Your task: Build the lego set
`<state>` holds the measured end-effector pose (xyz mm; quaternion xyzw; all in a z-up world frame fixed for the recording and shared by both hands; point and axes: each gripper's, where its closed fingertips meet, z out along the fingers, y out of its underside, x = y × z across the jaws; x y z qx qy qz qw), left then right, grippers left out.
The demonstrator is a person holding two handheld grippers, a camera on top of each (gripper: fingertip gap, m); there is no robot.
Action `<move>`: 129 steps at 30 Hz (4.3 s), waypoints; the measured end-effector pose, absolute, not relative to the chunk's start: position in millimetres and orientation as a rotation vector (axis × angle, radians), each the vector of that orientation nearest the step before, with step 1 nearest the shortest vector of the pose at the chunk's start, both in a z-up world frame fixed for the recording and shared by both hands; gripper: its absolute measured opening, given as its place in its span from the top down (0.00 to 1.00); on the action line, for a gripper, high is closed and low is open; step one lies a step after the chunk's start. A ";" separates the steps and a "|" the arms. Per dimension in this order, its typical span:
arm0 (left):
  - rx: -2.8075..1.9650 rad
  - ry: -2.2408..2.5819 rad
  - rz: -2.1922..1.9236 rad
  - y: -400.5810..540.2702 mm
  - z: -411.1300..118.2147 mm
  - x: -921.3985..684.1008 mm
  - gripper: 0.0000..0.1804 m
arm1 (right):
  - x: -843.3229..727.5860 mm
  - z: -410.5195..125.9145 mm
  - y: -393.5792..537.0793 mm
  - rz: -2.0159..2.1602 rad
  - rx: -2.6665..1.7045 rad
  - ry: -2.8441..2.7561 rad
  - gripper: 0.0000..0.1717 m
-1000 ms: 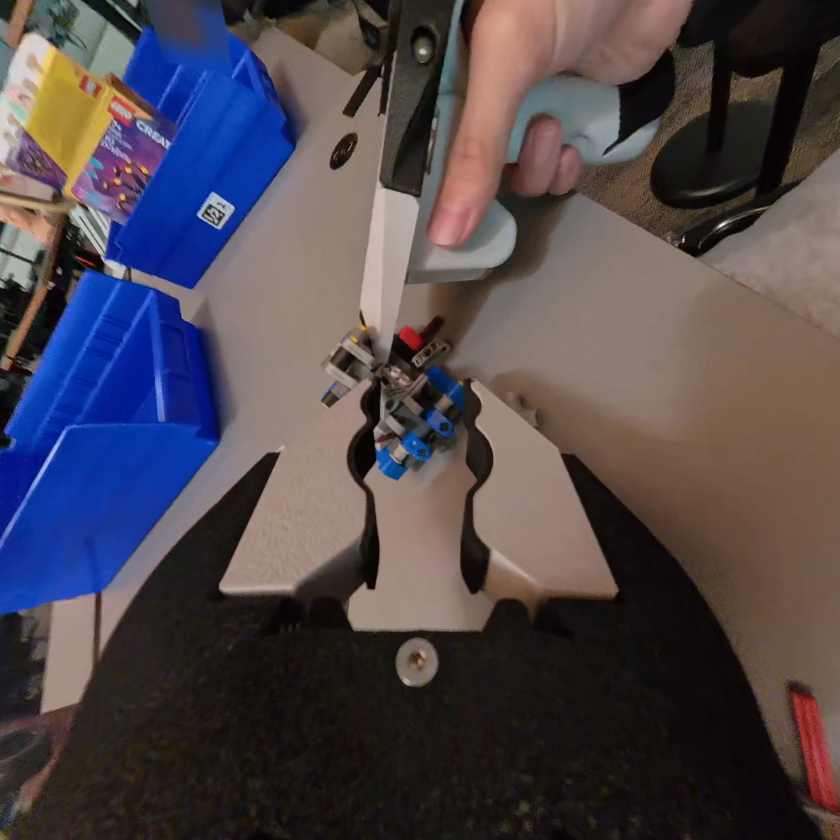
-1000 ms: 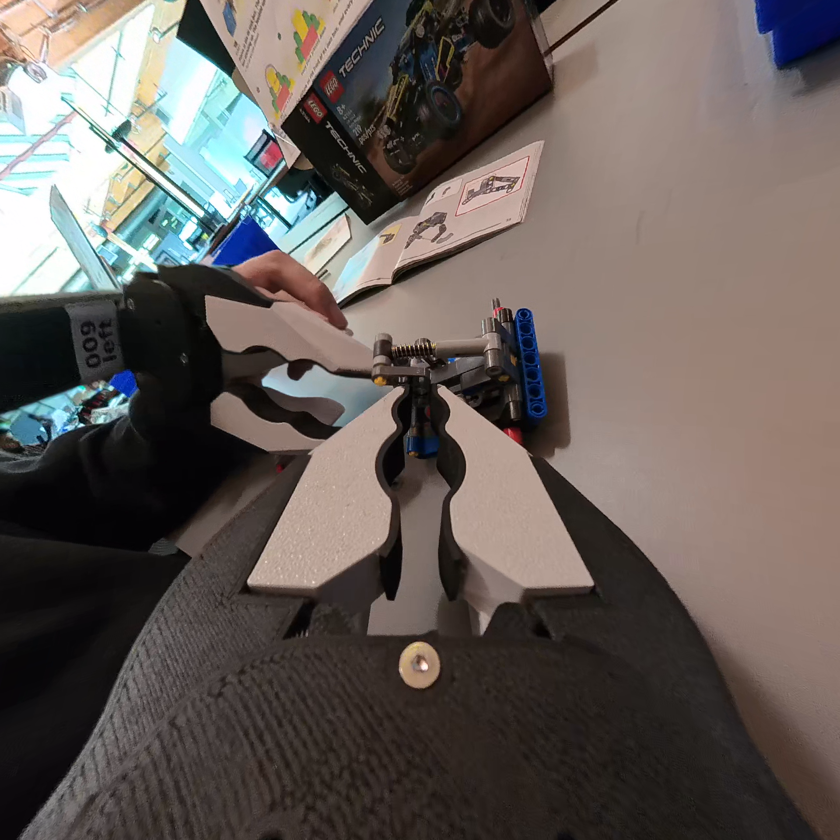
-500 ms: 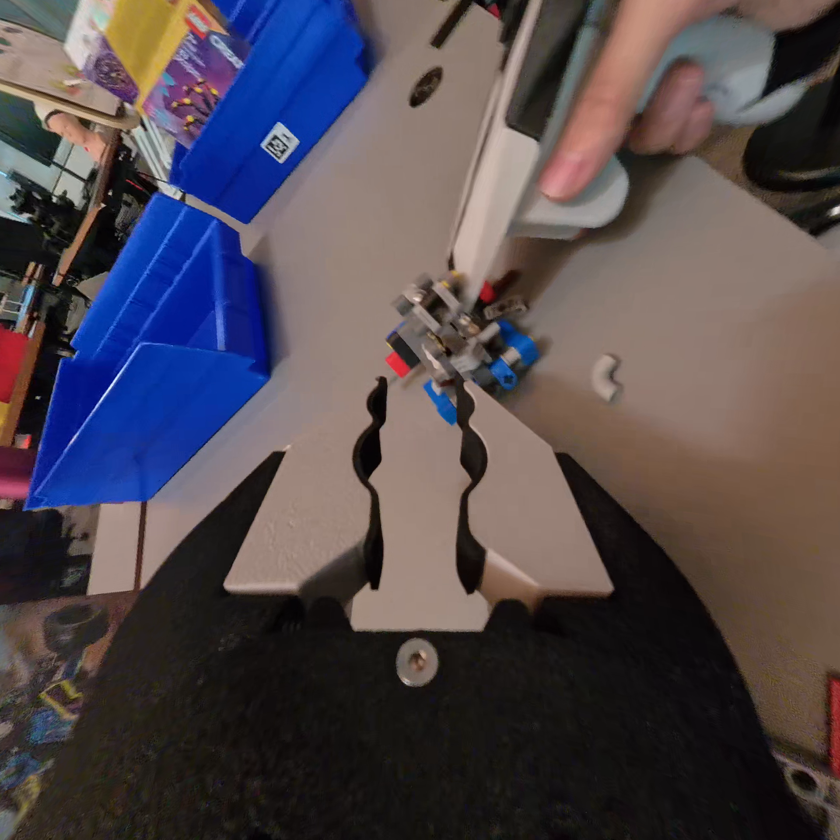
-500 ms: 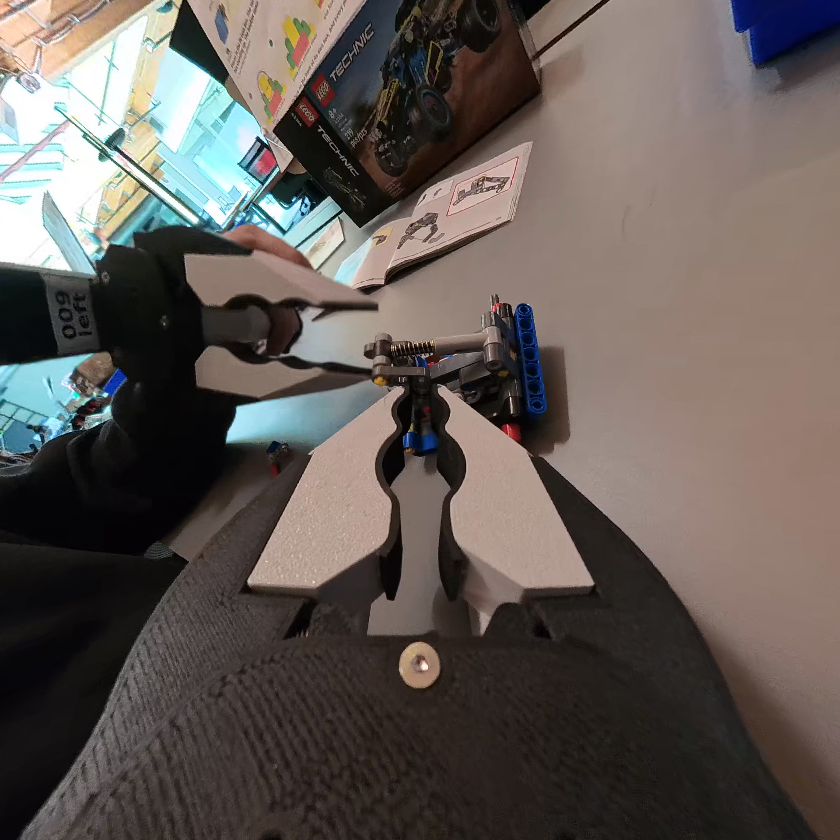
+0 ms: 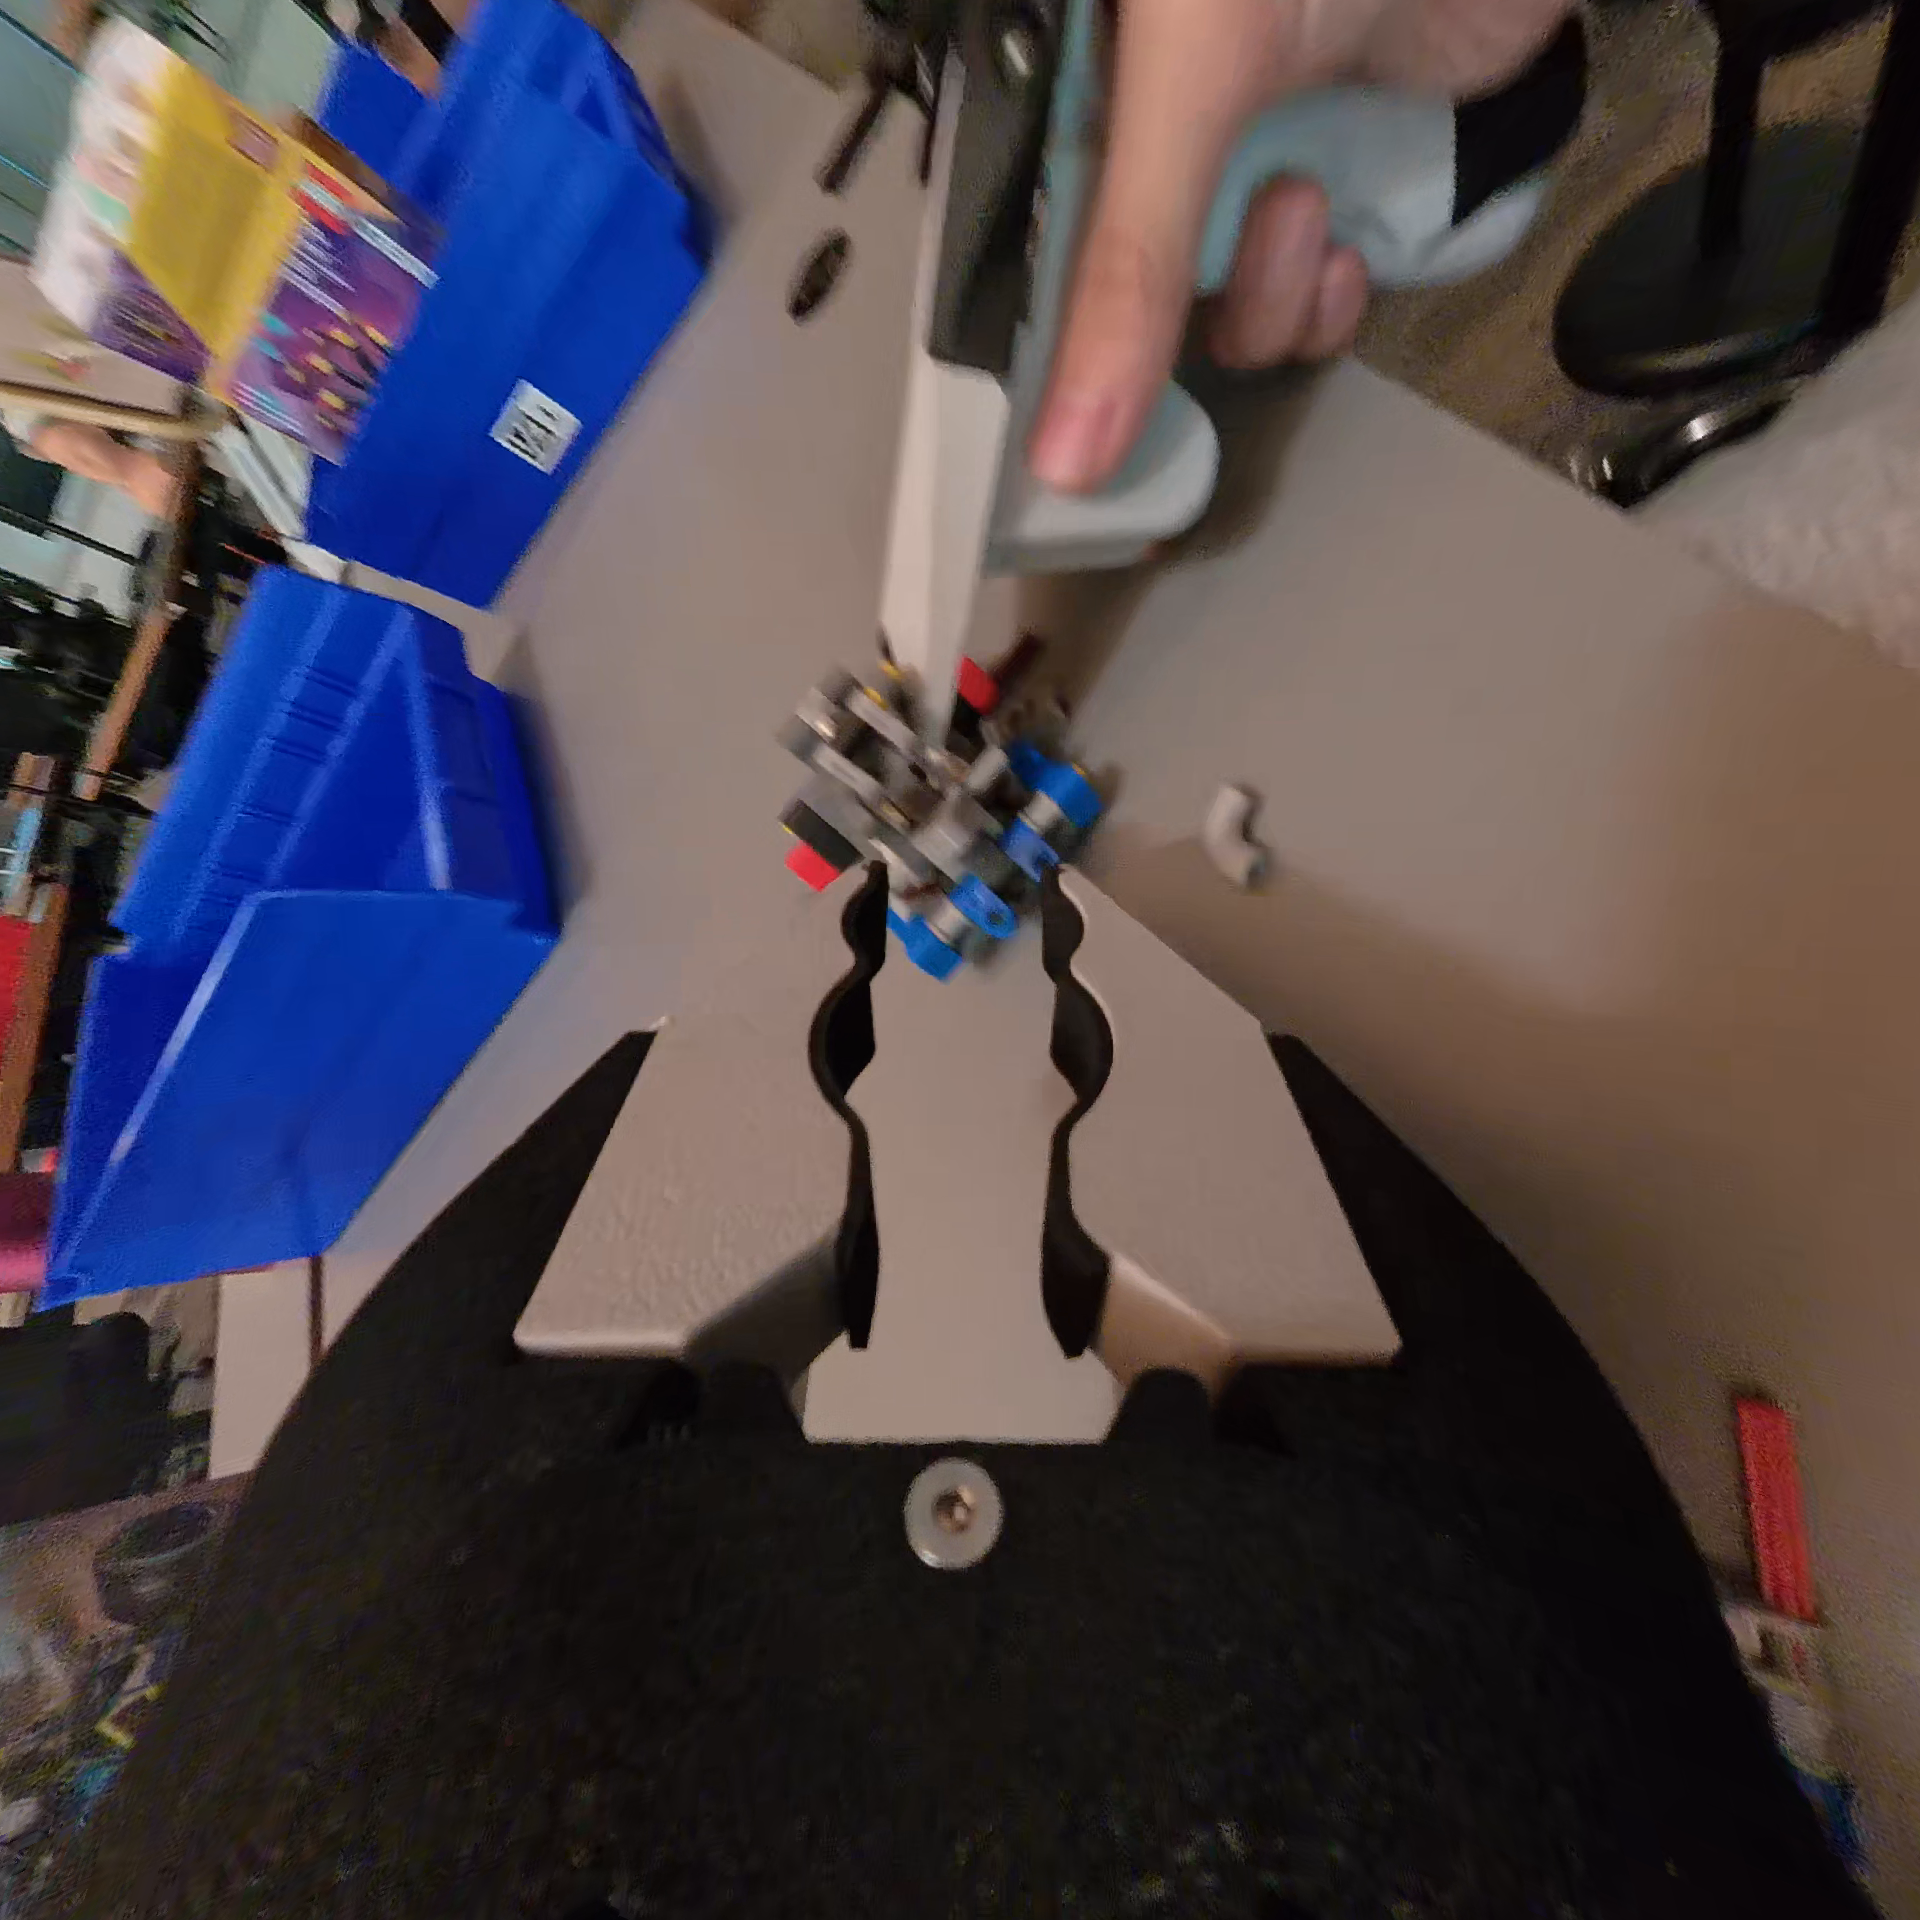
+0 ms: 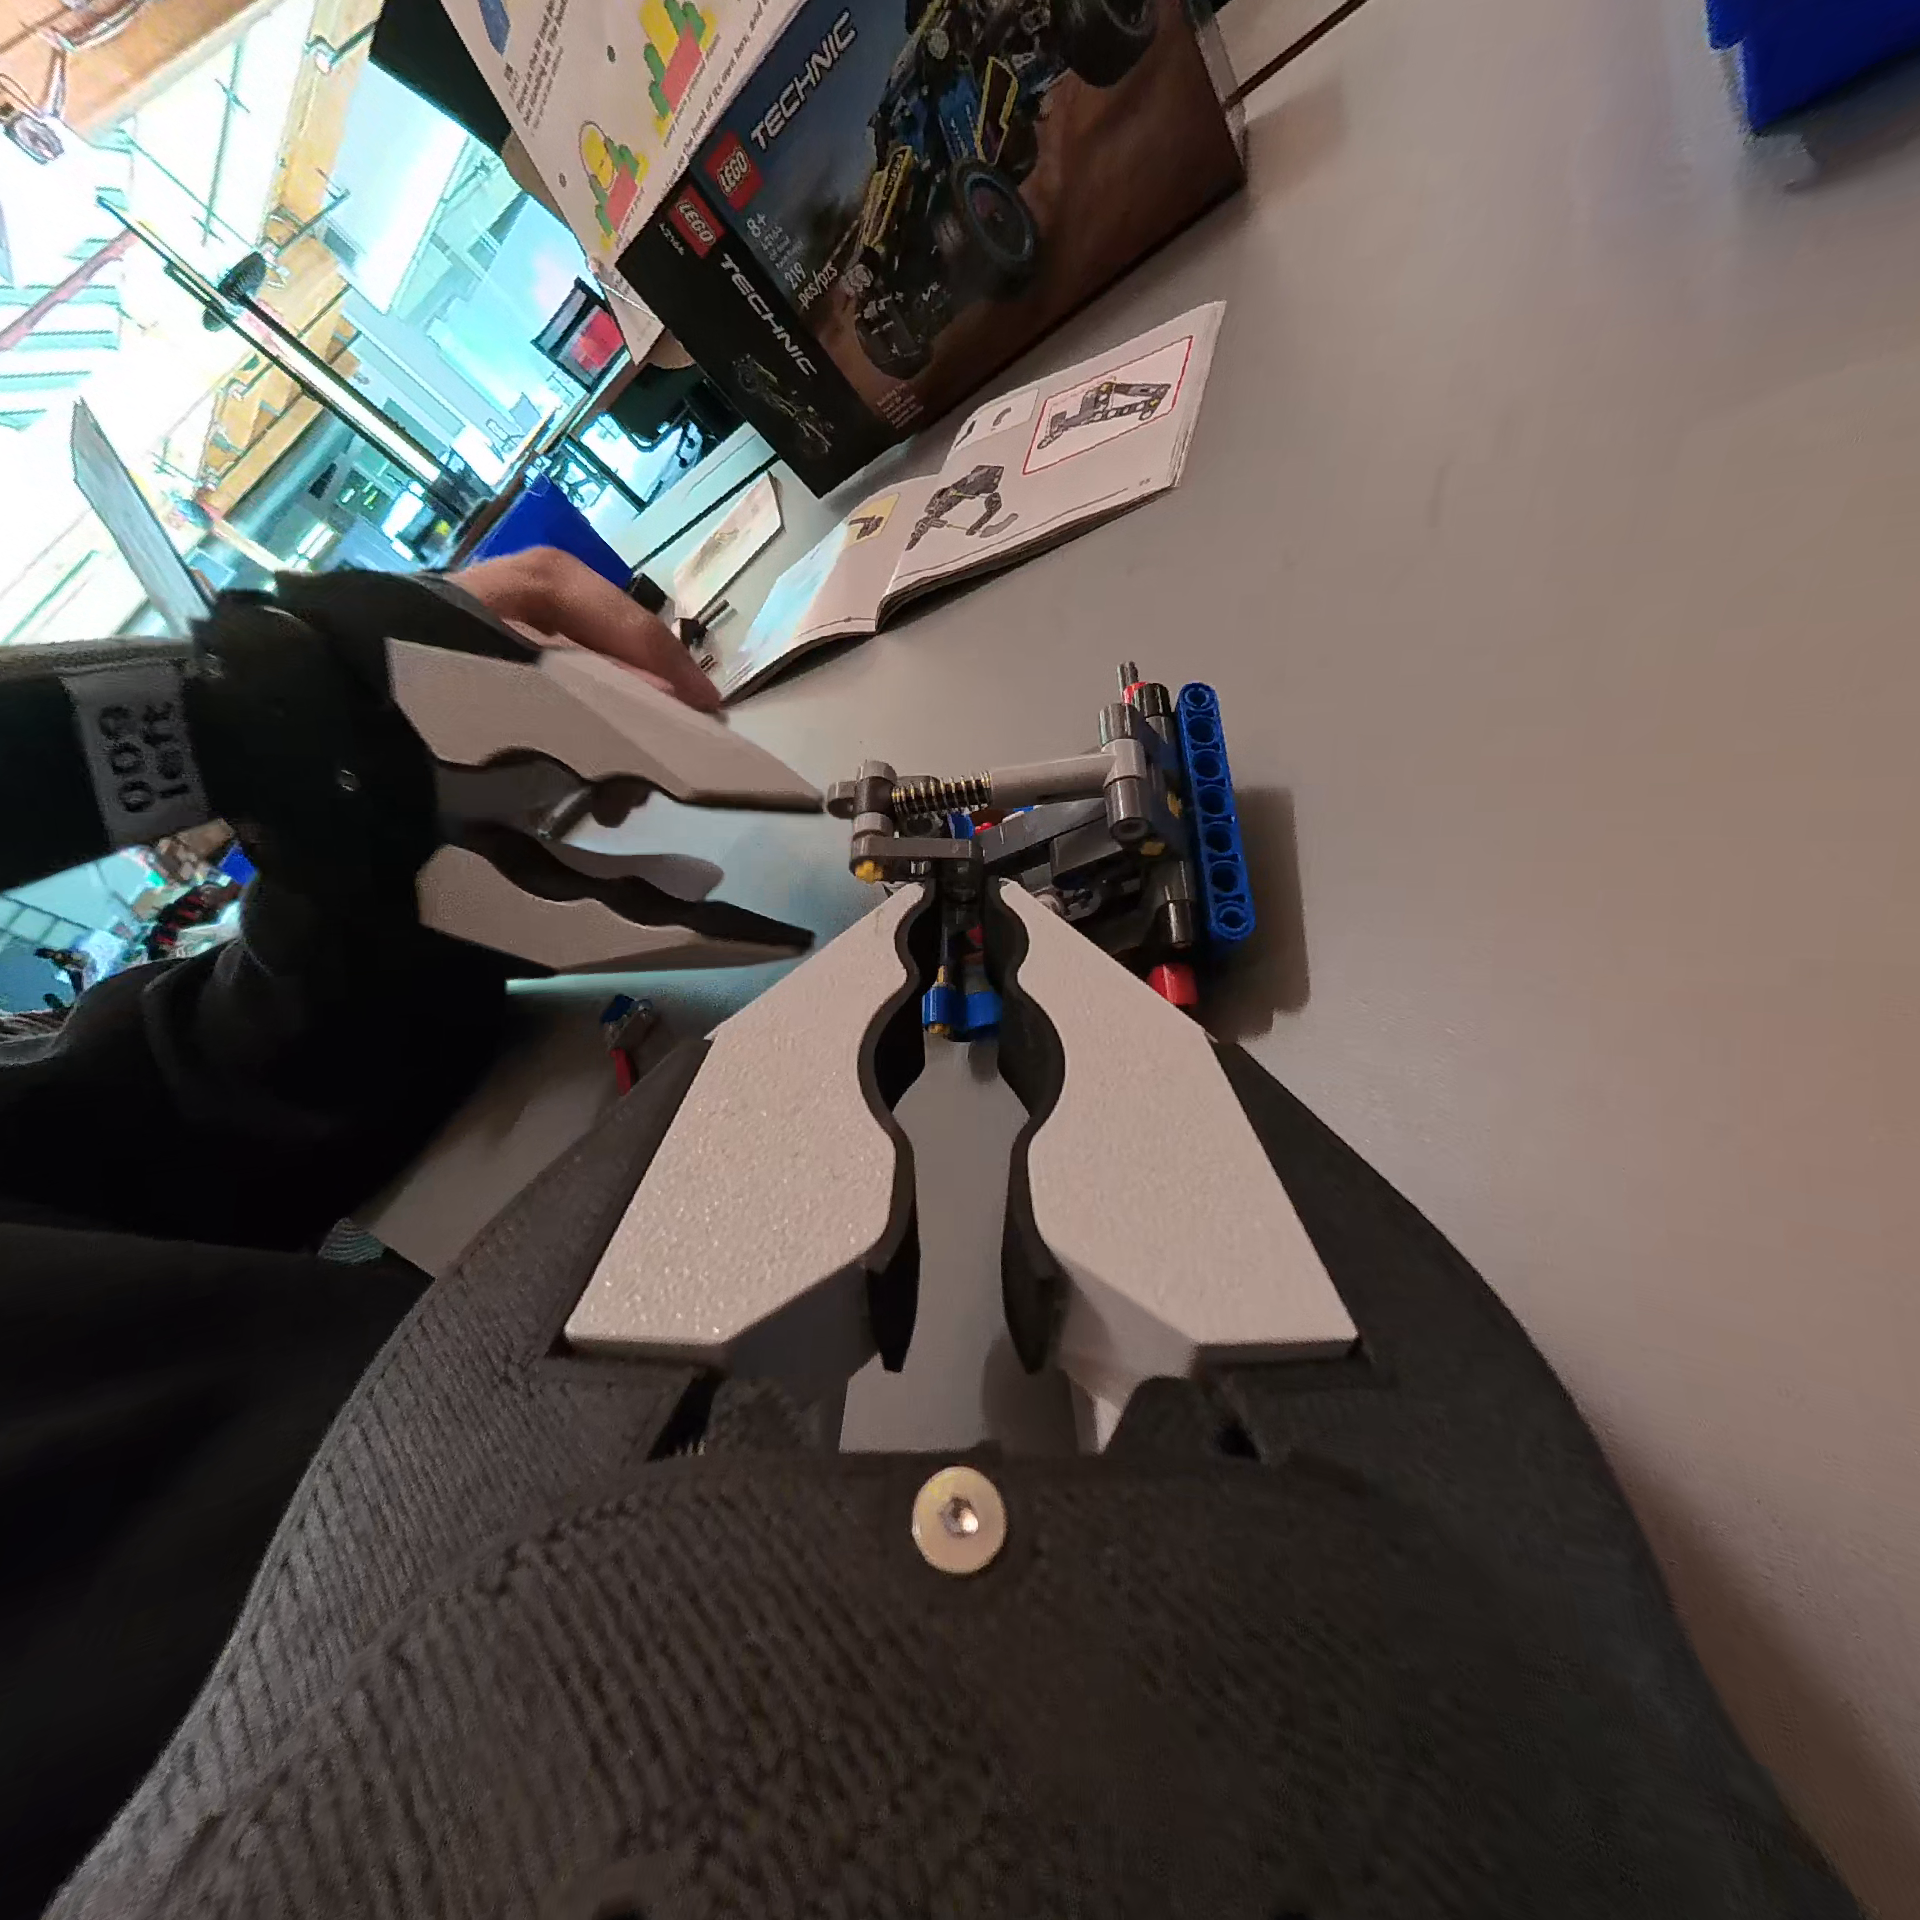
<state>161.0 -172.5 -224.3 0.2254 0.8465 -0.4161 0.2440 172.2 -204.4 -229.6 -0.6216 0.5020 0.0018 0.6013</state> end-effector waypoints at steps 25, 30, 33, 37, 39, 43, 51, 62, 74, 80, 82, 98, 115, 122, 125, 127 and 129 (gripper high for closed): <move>-0.243 2.757 -1.655 -189.5 -215.0 171.0 0.80 | 171.3 -228.5 -203.8 0.019 -1.432 1.154 0.97; -0.327 2.793 -1.575 -194.9 -228.8 183.8 0.75 | 171.1 -228.7 -203.6 0.024 -1.434 1.152 0.97; -0.330 2.815 -1.540 -195.7 -236.0 185.6 0.77 | 171.2 -228.5 -204.1 0.030 -1.427 1.153 0.98; -0.291 2.842 -1.571 -193.4 -237.0 183.6 0.80 | 169.8 -229.0 -201.9 0.033 -1.444 1.142 0.97; -0.271 2.863 -1.603 -194.0 -237.0 182.3 0.81 | 169.9 -230.3 -201.3 0.025 -1.458 1.144 0.97; -0.177 2.850 -1.626 -196.9 -237.1 180.6 0.86 | 170.4 -231.5 -201.7 0.021 -1.462 1.153 0.97; -0.253 2.950 -1.678 -199.3 -238.4 179.2 0.88 | 170.5 -230.5 -201.8 0.019 -1.453 1.153 0.97; -0.306 2.951 -1.644 -204.4 -239.7 181.3 0.90 | 170.7 -228.8 -206.2 -0.077 -1.489 1.135 0.97; -0.298 2.871 -1.651 -207.0 -239.0 182.2 0.90 | 170.2 -230.2 -209.9 -0.063 -1.427 1.167 0.97; -0.132 2.808 -1.628 -203.1 -236.2 181.9 0.89 | 170.3 -232.6 -207.8 -0.126 -1.413 1.209 0.97; 0.036 2.707 -1.586 -199.6 -232.5 183.9 0.87 | 170.2 -232.6 -205.6 -0.116 -1.415 1.209 0.97; 0.611 2.563 -1.390 -193.9 -251.8 170.4 0.83 | 169.3 -232.4 -194.9 -0.046 -1.434 1.208 0.97; 0.606 2.510 -1.368 -196.1 -252.2 175.7 0.88 | 165.6 -235.3 -205.3 -0.107 -1.544 1.138 0.98; 0.587 2.520 -1.366 -197.2 -252.6 174.3 0.88 | 161.6 -236.7 -208.3 -0.105 -1.612 1.097 0.97; 0.583 2.517 -1.362 -197.4 -252.8 174.3 0.88 | 160.6 -237.2 -208.9 -0.090 -1.614 1.099 0.97; 0.582 2.515 -1.361 -197.4 -252.8 174.1 0.88 | 158.9 -239.3 -208.7 -0.083 -1.631 1.098 0.97; 0.583 2.509 -1.360 -197.3 -252.6 174.1 0.88 | 159.1 -237.5 -208.0 -0.084 -1.615 1.103 0.97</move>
